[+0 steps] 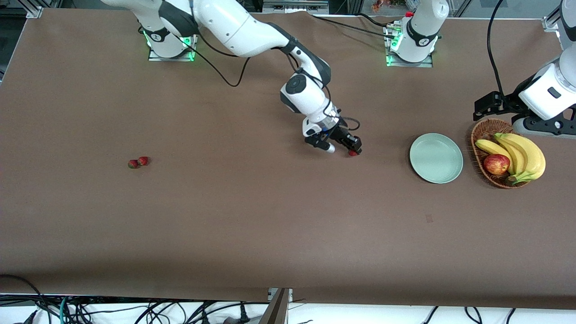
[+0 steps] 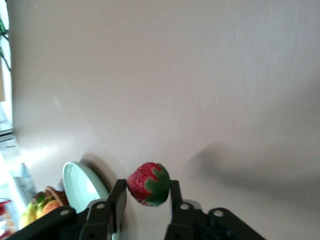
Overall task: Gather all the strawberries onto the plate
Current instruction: 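Carry the strawberry toward the plate and release it on the table, then reach the left gripper to the strawberry while the right gripper returns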
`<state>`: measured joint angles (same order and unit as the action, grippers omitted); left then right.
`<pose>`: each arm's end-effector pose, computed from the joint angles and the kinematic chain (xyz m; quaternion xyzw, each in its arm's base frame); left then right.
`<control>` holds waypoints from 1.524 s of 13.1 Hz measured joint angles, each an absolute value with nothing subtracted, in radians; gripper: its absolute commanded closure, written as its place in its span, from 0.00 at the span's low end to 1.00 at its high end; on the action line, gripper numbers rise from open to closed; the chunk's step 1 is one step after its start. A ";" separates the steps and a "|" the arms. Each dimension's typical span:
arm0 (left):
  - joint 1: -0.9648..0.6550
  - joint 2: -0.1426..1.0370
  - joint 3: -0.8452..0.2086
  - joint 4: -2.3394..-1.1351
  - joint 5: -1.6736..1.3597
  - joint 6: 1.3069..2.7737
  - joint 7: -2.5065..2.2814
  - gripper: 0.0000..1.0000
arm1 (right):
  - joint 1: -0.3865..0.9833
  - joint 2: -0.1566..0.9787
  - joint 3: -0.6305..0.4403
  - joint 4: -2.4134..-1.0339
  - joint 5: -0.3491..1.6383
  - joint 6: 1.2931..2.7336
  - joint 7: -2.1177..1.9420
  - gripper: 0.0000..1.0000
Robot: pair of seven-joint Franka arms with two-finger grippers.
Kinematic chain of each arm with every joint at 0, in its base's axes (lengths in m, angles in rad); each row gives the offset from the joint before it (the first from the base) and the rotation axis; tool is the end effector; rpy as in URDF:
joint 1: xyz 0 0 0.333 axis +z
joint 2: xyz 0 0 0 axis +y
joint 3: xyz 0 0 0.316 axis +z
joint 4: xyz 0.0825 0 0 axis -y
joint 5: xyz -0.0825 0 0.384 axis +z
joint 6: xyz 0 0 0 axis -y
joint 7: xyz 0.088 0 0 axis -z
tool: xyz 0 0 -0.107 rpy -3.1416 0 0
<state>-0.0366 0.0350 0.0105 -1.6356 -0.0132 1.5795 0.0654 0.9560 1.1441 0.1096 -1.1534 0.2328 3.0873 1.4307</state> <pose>0.5615 -0.0162 0.5752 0.9979 -0.0453 -0.0454 0.0073 0.4347 0.6721 0.1814 -0.8655 0.3151 -0.0409 0.3874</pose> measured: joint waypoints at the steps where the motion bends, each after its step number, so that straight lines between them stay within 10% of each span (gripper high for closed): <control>1: -0.037 0.035 0.010 -1.635 -0.013 1.580 0.065 0.00 | 0.968 1.158 0.106 -1.147 0.233 3.116 1.459 0.00; 4: -0.036 0.038 0.011 -1.635 -0.013 1.580 0.065 0.00 | 0.949 1.153 0.084 -1.108 0.229 3.089 1.464 0.00; 10: -0.029 0.059 0.013 -1.635 -0.015 1.580 0.062 0.00 | 0.814 0.981 0.016 -1.116 0.122 2.469 1.132 0.00; 20: -0.014 0.199 -0.183 -1.837 -0.079 1.980 -0.194 0.00 | 0.789 0.492 -0.464 -1.795 0.121 2.178 0.160 0.00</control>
<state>-0.0139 0.1994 -0.1832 -1.8373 -0.0786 1.9799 -0.1936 0.7888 0.4917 -0.4640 -1.7953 0.1206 2.1782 0.1604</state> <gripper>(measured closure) 0.000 0.000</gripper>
